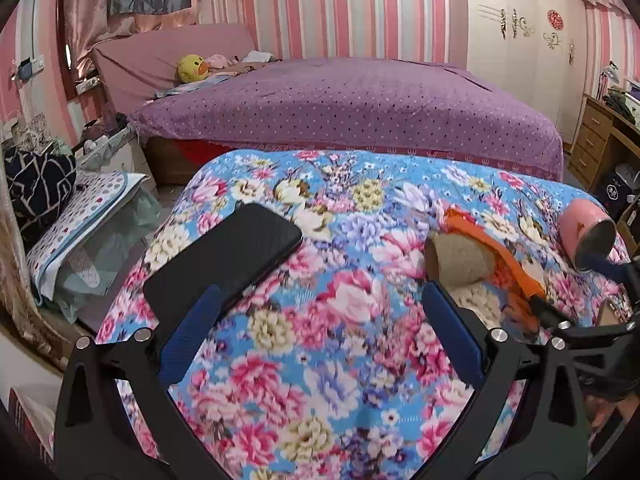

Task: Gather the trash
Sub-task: 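Close the right gripper on the orange peel strip, then grasp the brown cardboard tube with the left gripper while the right gripper lifts the orange strip, then carry the tube and orange strip over the basket with both grippers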

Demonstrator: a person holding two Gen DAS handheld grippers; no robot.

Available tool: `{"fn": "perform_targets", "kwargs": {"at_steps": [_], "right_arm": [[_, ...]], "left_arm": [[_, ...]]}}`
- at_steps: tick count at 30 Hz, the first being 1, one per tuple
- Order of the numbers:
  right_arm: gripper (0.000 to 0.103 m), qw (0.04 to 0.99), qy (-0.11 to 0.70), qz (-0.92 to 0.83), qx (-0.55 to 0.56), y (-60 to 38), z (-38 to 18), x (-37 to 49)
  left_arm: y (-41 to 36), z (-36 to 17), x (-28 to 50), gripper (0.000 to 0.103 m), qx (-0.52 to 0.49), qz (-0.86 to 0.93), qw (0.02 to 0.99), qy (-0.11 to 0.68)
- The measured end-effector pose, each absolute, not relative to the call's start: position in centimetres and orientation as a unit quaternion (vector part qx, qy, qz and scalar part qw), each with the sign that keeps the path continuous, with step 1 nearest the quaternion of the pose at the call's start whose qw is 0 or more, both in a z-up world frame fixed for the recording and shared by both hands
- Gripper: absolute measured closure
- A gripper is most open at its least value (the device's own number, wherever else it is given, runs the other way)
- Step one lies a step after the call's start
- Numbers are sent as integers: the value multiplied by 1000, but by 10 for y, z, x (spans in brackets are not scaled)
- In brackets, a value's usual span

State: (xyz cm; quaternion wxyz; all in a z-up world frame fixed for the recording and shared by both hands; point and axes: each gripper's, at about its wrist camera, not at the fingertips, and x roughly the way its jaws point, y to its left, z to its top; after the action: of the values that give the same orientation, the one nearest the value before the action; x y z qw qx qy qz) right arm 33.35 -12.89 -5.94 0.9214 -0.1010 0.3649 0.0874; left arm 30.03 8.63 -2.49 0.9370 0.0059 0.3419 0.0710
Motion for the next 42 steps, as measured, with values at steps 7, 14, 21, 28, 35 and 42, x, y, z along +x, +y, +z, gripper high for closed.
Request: {"fn": "perform_targets", "kwargs": {"at_steps": [7, 14, 21, 28, 35, 42], "right_arm": [[55, 896, 420, 131, -67, -131, -77, 354], [91, 901, 406, 139, -58, -140, -70, 357], [93, 937, 330, 111, -28, -173, -35, 346], [93, 958, 278, 66, -1, -213, -12, 332], [93, 960, 275, 47, 3, -238, -9, 328], [93, 959, 281, 41, 1, -243, -17, 326]], "left_arm": [[89, -30, 317, 5, 0, 69, 934, 350], [80, -35, 328, 5, -8, 54, 931, 360], [58, -40, 339, 5, -18, 25, 929, 369], [26, -50, 351, 5, -24, 8, 927, 375], [11, -63, 367, 6, -31, 10, 924, 382], [11, -68, 377, 18, -50, 14, 920, 388]]}}
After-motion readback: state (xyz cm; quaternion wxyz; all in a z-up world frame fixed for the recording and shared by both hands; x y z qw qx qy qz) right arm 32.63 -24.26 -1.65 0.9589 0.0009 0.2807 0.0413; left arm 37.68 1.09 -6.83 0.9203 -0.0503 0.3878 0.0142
